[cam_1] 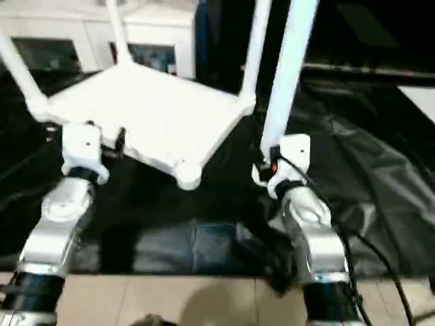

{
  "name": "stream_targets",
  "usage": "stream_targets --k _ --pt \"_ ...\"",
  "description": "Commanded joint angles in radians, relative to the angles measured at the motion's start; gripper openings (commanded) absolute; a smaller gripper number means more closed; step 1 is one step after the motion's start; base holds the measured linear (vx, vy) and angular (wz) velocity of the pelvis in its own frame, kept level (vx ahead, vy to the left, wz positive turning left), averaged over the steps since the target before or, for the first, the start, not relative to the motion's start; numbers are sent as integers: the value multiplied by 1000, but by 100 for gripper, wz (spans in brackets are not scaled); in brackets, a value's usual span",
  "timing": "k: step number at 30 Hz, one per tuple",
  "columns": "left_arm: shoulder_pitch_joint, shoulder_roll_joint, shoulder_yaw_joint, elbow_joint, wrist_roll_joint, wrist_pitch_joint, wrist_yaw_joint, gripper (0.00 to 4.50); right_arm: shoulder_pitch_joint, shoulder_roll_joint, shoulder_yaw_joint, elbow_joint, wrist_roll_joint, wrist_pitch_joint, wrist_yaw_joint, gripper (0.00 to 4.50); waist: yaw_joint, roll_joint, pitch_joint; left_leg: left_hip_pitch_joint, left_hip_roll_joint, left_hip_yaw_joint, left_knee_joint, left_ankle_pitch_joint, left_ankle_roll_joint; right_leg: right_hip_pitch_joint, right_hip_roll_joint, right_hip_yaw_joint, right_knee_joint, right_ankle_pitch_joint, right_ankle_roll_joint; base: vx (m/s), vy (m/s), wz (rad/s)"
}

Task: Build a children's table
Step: Pick table leg

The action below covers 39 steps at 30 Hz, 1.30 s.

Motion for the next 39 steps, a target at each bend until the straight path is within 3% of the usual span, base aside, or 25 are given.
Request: stream_targets --k 1,2,3,4,5,6,7,8,9,10,11,13,14,15,16,17,18,19,21,22,24,27,30,34,39 --pt "-4 -3 -17 3 10 -9 3 338 -12 1 -7 3 -6 -10 0 191 44 -50 -71 -19 76 -124 148 -304 -2 33 -316 226 -224 -281 60 -118 172 -17" --pt "-5 -5 -14 4 12 -11 4 338 -14 3 -6 4 -7 -11 1 191 9 -25 -63 -86 50 -213 225 -221 -145 73 -305 178 -207 -423 69 -118 172 -17" --pt "-7 -10 -7 7 10 -14 4 338 -17 6 -6 6 -9 -14 1 191 8 -32 -44 -51 49 -202 199 -219 -212 58 -251 115 -223 -580 7 -111 224 -37" --pt "-8 -11 -5 9 10 -16 5 338 -18 7 -6 7 -9 -15 1 191 3 -41 -42 -30 55 -193 173 -228 -204 66 -233 98 -230 -605 -46 -116 267 -21" --pt "-14 -16 4 13 14 -6 22 338 -19 8 -4 10 -9 -15 1 191 -2 -21 -42 12 71 -180 86 -195 -151 74 -196 57 -236 -621 -123 -116 267 -21" --pt "-17 -17 7 16 15 -11 24 338 -20 8 -3 11 -9 -16 1 191 -27 3 -39 39 75 -169 -31 -247 -44 42 -70 8 -183 -573 -132 -120 296 4" --pt "-19 -18 7 15 17 2 24 338 -20 7 -1 13 -9 -17 2 191 -86 35 -55 88 109 -184 -92 -349 25 16 30 -33 -87 -300 -124 -123 308 15" --pt "-22 -12 -2 19 30 2 20 338 -21 7 0 15 -9 -19 3 191 -91 49 -55 88 123 -203 -114 -369 29 21 40 -31 -44 -160 -128 -123 308 15" --pt "-24 -7 -8 20 40 4 19 338 -21 7 1 16 -9 -20 3 191 -90 58 -50 85 141 -213 -127 -389 8 22 39 -33 -28 7 -131 -113 291 1" --pt "-26 -6 -11 21 45 8 19 338 -23 8 0 17 -8 -20 4 191 -72 61 -44 71 166 -222 -129 -453 -116 35 17 -15 -60 92 -131 -102 229 -3" --pt "-25 -11 -11 20 44 10 23 338 -25 8 0 21 -8 -21 5 191 -70 61 -50 91 211 -260 -150 -540 -274 40 9 -5 -62 80 -111 -102 229 -3" --pt "-22 -17 -13 15 46 0 31 338 -32 11 -5 32 -8 -26 1 191 -76 61 -56 106 261 -300 -164 -529 -303 28 4 3 -36 -17 -50 -66 101 2" --pt "-21 -21 -11 12 47 3 36 338 -36 13 -8 37 -8 -27 0 191 -74 61 -62 106 264 -297 -159 -449 -244 21 7 8 -15 -61 -13 -98 100 5" --pt "-22 -27 -2 8 34 17 37 338 -42 13 -8 43 -9 -30 -1 191 -63 52 -61 76 237 -261 -167 -475 -218 35 14 10 -5 -69 -4 -112 68 5" --pt "-22 -28 0 5 31 20 36 338 -44 13 -9 44 -9 -30 -1 191 -58 49 -61 71 216 -249 -167 -501 -205 40 8 15 -17 -59 -5 -172 49 2" --pt "-21 -31 4 -6 20 27 29 338 -52 17 -9 50 -6 -27 3 191 -42 14 -71 54 137 -209 -129 -525 -213 54 -52 52 -107 -23 -36 -116 3 -1" --pt "-21 -31 4 -6 20 27 29 338 -52 17 -9 50 -6 -27 3 191 -34 -4 -73 30 117 -189 -90 -462 -194 63 -99 74 -137 -32 -76 -100 -65 -13" --pt "-18 -40 13 -18 4 34 23 338 -60 18 -6 59 -5 -24 8 191 7 -34 -63 0 100 -155 -42 -256 -130 90 -171 102 -185 -160 -53 0 0 0" --pt "-17 -44 17 -21 2 35 25 338 -62 17 -4 62 -6 -23 9 191 30 -34 -60 1 120 -146 -42 -97 -96 85 -155 86 -188 -303 -77 -98 -69 -19" --pt "-15 -45 17 -25 -2 32 17 338 -64 17 -2 64 -4 -23 11 191 29 -26 -56 -2 129 -147 -65 -101 -97 83 -132 71 -182 -326 -92 -124 -71 -28" --pt "-9 -52 15 -38 -12 20 4 338 -70 17 0 69 -1 -22 15 191 12 -3 -50 24 163 -156 -117 -402 -164 53 -68 42 -159 -365 -125 -34 -19 -10" --pt "-5 -57 10 -48 -4 23 4 338 -84 18 0 82 0 -21 19 191 7 -15 -49 29 158 -153 -125 -539 -212 52 -82 45 -167 -331 -130 0 0 0" --pt "-6 -56 8 -47 -2 29 -3 338 -101 16 1 105 -2 -32 28 191 16 -15 -49 29 158 -140 -119 -460 -187 53 -92 52 -174 -319 -127 0 0 0" --pt "-12 -52 12 -36 -1 26 -2 338 -107 12 -2 109 1 -38 38 191 18 -11 -40 61 160 -135 -121 -621 -193 60 -86 46 -200 -522 -79 0 0 0" --pt "-15 -49 13 -34 -7 23 -19 338 -106 8 -3 116 -2 -47 47 191 13 -7 -45 76 160 -127 -146 -576 -149 111 -68 32 -221 -441 -77 58 17 -7"
